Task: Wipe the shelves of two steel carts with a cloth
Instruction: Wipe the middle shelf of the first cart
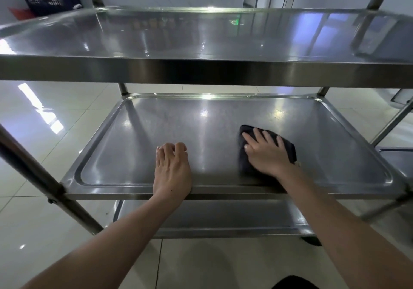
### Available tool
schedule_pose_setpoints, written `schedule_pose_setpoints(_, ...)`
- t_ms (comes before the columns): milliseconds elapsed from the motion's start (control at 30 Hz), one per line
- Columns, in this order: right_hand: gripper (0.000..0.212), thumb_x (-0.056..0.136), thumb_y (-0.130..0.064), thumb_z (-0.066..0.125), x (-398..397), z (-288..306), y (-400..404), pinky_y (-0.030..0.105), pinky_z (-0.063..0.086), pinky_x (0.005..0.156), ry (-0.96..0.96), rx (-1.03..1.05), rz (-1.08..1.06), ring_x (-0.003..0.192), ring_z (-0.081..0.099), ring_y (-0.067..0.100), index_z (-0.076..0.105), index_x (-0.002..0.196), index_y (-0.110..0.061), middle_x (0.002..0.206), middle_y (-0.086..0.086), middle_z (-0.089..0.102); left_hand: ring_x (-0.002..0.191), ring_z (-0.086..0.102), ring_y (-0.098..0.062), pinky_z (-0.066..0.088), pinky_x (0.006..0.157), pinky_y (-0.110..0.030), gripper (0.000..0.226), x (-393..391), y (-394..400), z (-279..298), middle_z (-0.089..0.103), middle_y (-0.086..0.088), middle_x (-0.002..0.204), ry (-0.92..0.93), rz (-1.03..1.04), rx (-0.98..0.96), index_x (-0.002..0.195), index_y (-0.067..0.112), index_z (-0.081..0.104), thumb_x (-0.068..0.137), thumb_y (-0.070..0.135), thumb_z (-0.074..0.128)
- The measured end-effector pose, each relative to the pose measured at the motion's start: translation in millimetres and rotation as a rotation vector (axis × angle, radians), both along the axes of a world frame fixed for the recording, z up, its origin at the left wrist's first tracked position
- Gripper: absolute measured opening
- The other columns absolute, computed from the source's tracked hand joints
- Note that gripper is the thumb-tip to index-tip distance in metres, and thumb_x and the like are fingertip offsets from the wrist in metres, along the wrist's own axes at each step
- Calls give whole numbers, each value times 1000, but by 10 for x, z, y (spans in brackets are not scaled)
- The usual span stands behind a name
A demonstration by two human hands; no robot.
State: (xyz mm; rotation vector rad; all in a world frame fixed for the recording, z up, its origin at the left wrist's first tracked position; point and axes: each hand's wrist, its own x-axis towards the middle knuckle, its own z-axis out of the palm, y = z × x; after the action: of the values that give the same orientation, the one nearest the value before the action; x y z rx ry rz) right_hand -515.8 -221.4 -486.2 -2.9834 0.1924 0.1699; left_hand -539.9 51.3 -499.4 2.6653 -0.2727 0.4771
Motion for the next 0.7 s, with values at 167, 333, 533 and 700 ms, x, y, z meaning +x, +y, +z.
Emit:
schedule_pose_setpoints(167,55,110,-48,18,-206,-23,842,56,-8,127,-35,18,269,162,-4,21,12,165,-45,176,-6,-2,113,32,-25,35,113,-46,39,-4,-5,-12,32,-6,119,15,-16,50,113,24,28,89,11,56)
schedule_pose_setpoints(333,56,110,-49,16,663,86,1194,56,-13,126,2,71,275,162,-6,22,15,165,-44,176,-5,-2,108,34,-24,39,107,-39,45,22,34,-43,34,-5,119,-14,-19,86,114,23,33,83,15,65)
schedule_pose_setpoints(533,56,109,-49,15,843,43,219,58,-4,127,-37,34,-28,161,3,24,18,165,-42,176,-3,5,111,31,-22,39,105,-36,48,26,25,-47,32,-2,118,-19,-12,31,116,25,32,82,2,57)
schedule_pose_setpoints(700,55,111,-47,15,159,-7,-210,59,-2,127,-56,-29,-106,161,5,26,16,166,-39,176,-1,6,115,33,-26,38,113,-45,58,8,12,-37,31,-4,119,6,-35,58,119,23,31,75,0,62)
